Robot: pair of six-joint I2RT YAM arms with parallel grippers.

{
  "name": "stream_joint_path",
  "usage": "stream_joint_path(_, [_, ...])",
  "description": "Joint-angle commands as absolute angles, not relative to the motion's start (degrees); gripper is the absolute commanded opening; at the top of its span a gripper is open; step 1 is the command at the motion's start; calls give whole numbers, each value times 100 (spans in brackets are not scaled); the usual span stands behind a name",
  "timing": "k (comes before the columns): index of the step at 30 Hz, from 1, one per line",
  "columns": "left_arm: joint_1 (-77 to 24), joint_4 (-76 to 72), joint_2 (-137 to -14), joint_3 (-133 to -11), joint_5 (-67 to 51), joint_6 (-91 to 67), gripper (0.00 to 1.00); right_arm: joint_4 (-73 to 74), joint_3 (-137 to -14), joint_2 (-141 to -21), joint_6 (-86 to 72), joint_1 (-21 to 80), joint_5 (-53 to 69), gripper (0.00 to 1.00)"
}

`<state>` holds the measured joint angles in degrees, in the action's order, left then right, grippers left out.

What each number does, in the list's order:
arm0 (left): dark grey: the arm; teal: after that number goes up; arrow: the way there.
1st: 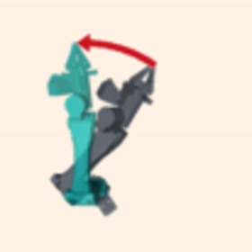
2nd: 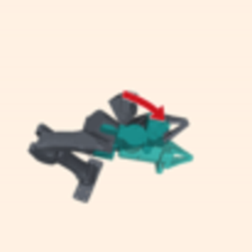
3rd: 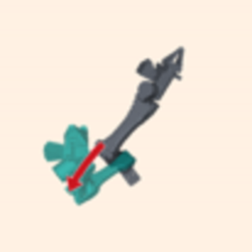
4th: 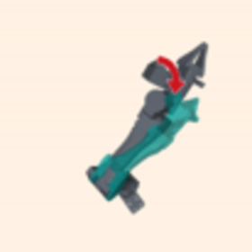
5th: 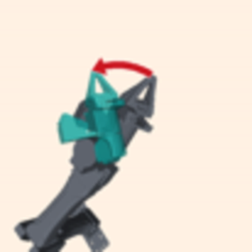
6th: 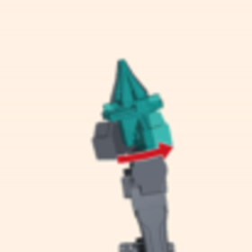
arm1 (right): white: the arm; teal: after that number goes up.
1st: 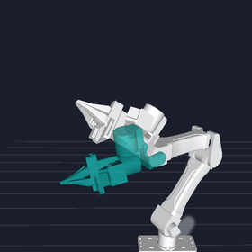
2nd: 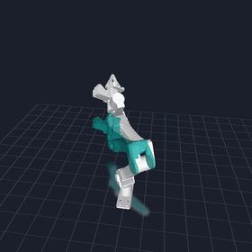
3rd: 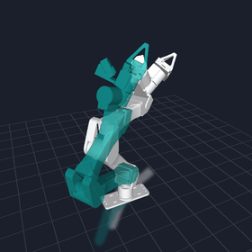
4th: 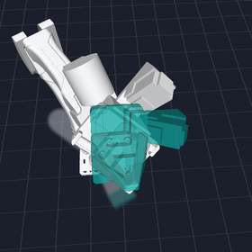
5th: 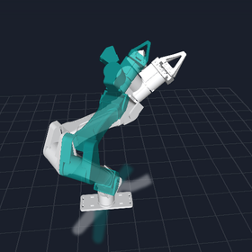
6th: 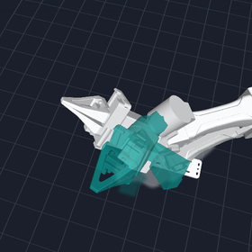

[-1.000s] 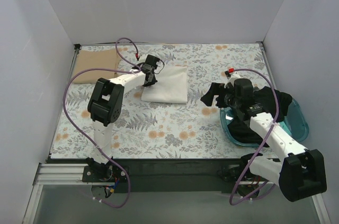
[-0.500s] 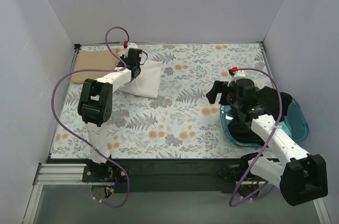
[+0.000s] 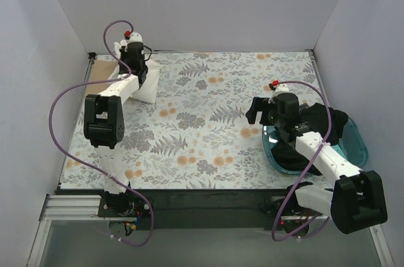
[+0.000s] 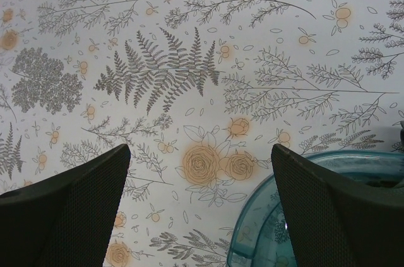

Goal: Fold and stack the t-shirts
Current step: Neatly place the folded tshirt to the corner

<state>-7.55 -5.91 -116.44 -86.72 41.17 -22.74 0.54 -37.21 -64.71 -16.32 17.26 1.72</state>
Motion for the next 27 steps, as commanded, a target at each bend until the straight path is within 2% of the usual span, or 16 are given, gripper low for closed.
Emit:
stream_joint_path(1, [-633, -1055, -11338, -9166, 4333, -2004, 0, -272, -3788, -6609, -1556, 1705, 140, 98])
stream_joint_path(27, [-589, -606, -10907, -9791, 4008, -1916, 0, -272, -3744, -6688, -1573, 1696, 228, 98])
